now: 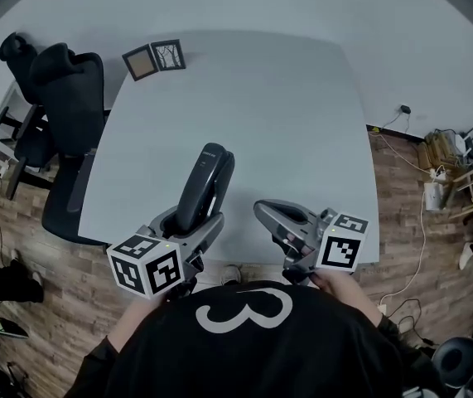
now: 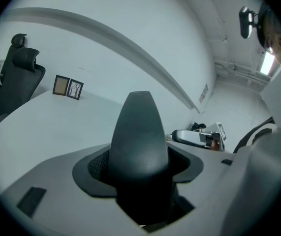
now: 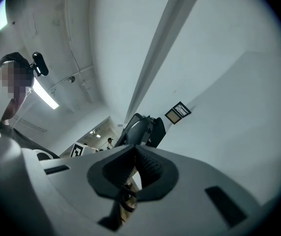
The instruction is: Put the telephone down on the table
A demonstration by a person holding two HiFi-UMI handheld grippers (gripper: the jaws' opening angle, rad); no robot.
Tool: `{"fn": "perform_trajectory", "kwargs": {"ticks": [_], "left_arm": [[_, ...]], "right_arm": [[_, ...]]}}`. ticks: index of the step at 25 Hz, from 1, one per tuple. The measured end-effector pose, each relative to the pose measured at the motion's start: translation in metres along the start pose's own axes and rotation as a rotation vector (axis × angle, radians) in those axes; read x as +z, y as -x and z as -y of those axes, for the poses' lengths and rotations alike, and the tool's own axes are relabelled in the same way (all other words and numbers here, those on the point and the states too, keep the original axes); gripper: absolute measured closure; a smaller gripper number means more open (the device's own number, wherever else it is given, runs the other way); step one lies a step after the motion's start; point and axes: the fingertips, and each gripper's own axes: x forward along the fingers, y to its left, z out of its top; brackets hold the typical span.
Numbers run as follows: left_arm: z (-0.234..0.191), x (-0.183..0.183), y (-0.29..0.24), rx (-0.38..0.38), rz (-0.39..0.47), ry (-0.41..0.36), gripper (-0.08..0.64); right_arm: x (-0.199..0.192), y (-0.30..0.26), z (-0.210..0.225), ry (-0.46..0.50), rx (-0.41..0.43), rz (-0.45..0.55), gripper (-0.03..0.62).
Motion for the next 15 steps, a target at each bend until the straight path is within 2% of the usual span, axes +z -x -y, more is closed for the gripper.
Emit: {"fn": "perform_trajectory", "kwargs": {"ticks": [5,15], "left_arm": [[-0.018,0.008,-0.017,-0.018,-0.033,-0.025,0.267],[-0.041,0.01,-0.057,-0.057,-0.102,-0.019,0.267]], "right_arm": [[0.005,-0.012,0.014,-0.012,-0.036,0.014,0.581],[0.006,-0.011,0.045,-0.06,-0.121,0.051,0.581]]}}
